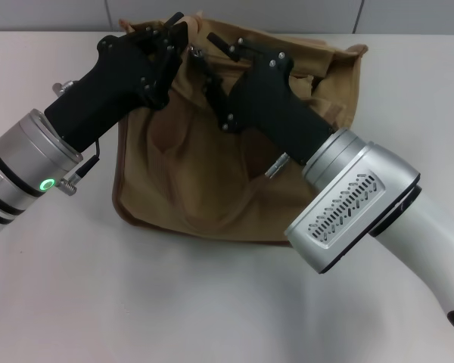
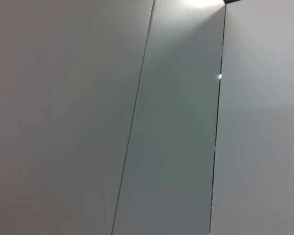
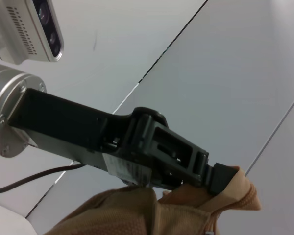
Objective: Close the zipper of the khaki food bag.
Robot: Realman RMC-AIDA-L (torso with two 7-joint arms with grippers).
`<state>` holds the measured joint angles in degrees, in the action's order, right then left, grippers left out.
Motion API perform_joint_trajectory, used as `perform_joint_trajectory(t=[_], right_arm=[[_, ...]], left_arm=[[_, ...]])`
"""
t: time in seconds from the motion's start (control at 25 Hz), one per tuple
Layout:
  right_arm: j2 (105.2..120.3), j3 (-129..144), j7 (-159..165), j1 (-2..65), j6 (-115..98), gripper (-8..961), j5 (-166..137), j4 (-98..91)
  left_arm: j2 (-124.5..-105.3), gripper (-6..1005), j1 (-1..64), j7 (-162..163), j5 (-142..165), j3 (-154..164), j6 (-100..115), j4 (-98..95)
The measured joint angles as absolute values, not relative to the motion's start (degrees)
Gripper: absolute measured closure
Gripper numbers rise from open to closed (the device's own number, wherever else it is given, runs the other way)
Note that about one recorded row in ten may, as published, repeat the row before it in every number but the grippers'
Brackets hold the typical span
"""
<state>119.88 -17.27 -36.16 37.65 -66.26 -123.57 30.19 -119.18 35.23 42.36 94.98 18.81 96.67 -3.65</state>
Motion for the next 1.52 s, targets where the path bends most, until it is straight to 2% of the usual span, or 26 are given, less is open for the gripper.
perform_joint_trajectory(t=[0.28, 0.4, 0.96, 1.52], right_arm=[[119.88, -17.3, -36.1, 37.6, -65.6, 742, -123.6, 30.1], [119.88, -17.3, -36.1, 37.6, -65.0, 949, -123.6, 30.1], [119.88, -18.0, -36.0, 36.8, -64.9, 951, -123.2, 30.1], [119.88, -20.1, -35.9, 32.8, -65.5, 953, -123.1, 29.3]], left_arm=[[-119.18, 977, 35.2, 42.4, 94.9, 18.8, 96.7, -3.4], [-119.18, 977, 35.2, 42.4, 94.9, 18.7, 96.7, -3.0], [-119.01, 977, 33.6, 42.4, 94.8, 18.0, 97.2, -3.4], [-118.66, 977, 29.2, 42.5, 94.8, 10.8, 96.8, -6.7]])
